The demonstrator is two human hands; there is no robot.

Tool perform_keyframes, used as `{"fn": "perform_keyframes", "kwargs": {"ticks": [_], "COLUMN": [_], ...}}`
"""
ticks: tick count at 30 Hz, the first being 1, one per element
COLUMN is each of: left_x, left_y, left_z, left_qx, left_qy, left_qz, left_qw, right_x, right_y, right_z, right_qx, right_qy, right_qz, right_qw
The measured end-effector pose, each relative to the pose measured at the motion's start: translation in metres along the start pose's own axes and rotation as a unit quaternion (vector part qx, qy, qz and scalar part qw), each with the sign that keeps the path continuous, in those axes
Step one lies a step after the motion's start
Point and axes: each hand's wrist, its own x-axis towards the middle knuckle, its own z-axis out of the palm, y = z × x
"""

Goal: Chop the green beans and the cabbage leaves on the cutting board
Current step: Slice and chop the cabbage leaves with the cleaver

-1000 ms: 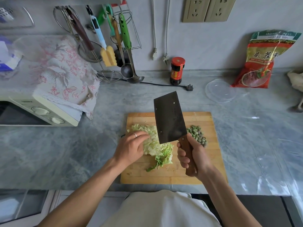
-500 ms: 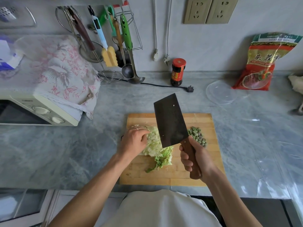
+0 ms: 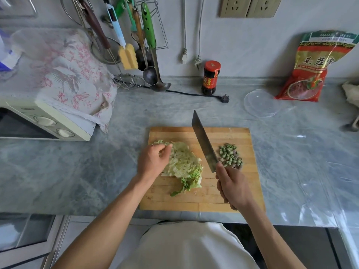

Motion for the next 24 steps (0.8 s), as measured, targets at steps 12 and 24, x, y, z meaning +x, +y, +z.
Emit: {"fn": "perform_keyframes", "kwargs": {"ticks": [12, 24], "left_x": [0.003, 0.075], "left_y": [-0.037, -0.058], "left_z": [0.035, 0.025], "left_qx": [-0.009, 0.008], "left_qy": [-0.194, -0.253], "left_qz": [-0.1, -0.053], "left_qw": [0.976, 0.966], "right_x": [-0.007, 0.021], "right_y": [0.036, 0.021], "right_z": [0.029, 0.024], "right_qx": [-0.157, -0.131], "right_qy": [0.042, 0.079], "right_qz": [-0.104, -0.062], "right_qw": [0.981, 0.986]}}
